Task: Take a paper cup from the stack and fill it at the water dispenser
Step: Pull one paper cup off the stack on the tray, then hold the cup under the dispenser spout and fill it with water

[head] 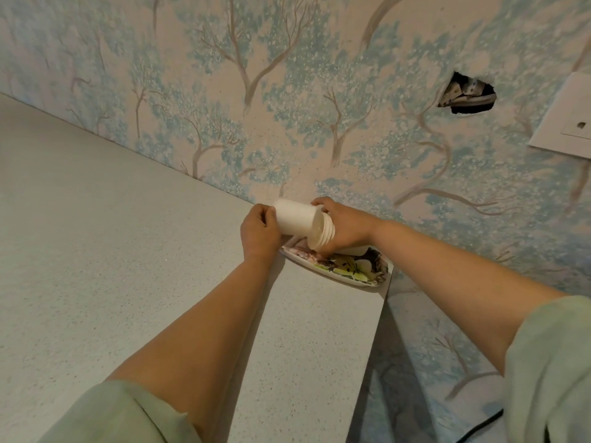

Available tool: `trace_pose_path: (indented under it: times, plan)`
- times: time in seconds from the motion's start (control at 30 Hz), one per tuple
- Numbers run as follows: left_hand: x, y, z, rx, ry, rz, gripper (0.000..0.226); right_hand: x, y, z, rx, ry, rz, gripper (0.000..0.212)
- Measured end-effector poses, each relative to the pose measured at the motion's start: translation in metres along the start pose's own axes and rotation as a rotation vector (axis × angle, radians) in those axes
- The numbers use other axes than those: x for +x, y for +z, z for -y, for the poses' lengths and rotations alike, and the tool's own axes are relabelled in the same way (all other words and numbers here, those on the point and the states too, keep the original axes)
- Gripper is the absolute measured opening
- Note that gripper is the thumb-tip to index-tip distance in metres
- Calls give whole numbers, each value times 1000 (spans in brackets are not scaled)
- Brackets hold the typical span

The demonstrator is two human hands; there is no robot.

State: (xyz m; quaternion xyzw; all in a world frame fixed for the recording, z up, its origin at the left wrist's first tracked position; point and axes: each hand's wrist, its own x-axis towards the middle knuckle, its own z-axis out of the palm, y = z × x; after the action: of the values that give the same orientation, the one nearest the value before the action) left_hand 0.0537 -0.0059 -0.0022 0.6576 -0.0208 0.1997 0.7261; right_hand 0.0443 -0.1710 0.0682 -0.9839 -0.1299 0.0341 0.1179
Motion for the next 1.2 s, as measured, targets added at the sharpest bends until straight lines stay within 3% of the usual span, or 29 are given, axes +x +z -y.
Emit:
trace_pose_path:
  times: [0.13, 0.23, 0.43, 0.57, 0.77, 1.0, 1.1, 1.2]
  plan:
    - [6, -7, 0, -223, -231, -281, 13, -3, -5, -11, -165, 101, 127, 101]
    - [10, -14, 2, -325, -347, -311, 15, -2, -15, -6, -299, 141, 162, 95]
    - [10, -17, 1, -479, -398, -356, 14, 8, -28, 38, -972, -91, 101, 56]
    - [11, -18, 2, -522, -407, -372, 14, 17, -14, 60, -1282, -220, 78, 50]
    - [15, -18, 4, -470, -396, -363, 13, 20, -8, 57, -1053, -251, -109, 59]
    - [12, -17, 0, -366, -378, -333, 14, 2, -19, 48, -654, -58, -169, 74]
    - [5, -20, -5, -327, -382, -308, 16, -12, -18, 52, -404, 32, -323, 70]
    - [-8, -26, -12, -296, -378, -285, 21, -30, -13, 61, -274, 34, -490, 79]
